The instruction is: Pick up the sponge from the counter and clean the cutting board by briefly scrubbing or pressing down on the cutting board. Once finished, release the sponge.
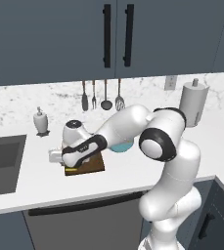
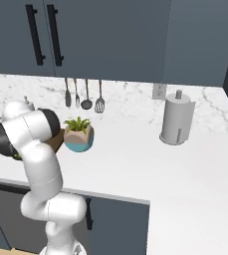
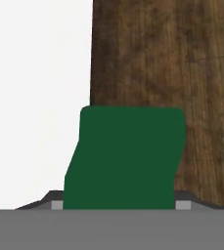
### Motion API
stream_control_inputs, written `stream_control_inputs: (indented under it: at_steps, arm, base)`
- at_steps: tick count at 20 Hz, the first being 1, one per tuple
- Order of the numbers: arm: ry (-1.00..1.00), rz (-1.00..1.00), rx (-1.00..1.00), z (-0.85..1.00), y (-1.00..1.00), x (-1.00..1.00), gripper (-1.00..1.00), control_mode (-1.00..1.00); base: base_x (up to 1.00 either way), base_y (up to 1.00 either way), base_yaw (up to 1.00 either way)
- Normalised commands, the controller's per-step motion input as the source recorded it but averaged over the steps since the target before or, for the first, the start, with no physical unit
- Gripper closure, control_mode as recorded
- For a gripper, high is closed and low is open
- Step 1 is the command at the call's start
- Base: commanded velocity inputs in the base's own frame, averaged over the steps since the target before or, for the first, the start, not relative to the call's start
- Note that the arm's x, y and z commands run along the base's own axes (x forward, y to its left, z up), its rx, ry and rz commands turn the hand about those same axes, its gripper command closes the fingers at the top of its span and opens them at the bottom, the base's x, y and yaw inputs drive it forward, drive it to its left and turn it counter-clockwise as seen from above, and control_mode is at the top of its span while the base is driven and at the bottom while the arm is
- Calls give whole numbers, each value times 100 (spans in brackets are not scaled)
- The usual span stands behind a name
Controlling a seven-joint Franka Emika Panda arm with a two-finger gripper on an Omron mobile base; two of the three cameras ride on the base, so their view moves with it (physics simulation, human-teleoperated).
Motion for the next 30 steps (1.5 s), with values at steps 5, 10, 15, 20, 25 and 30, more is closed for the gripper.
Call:
stream_control_inputs:
  at_steps: [5, 10, 15, 20, 25, 30]
  arm:
    - [0, 1, -5, -23, 0, 7, 100, -100]
    - [0, 0, -2, -3, 0, 29, 100, -100]
    - [0, 0, 0, 0, 0, 52, 100, -100]
    - [0, 0, -1, 0, 0, 51, 100, -100]
    - [0, 0, -5, 0, 0, 49, 100, -100]
    - [0, 0, -5, 0, 0, 38, 100, -100]
  base:
    - [0, 0, 0]
    - [0, 0, 0]
    - [0, 0, 0]
    - [0, 0, 0]
    - [0, 0, 0]
    - [0, 0, 0]
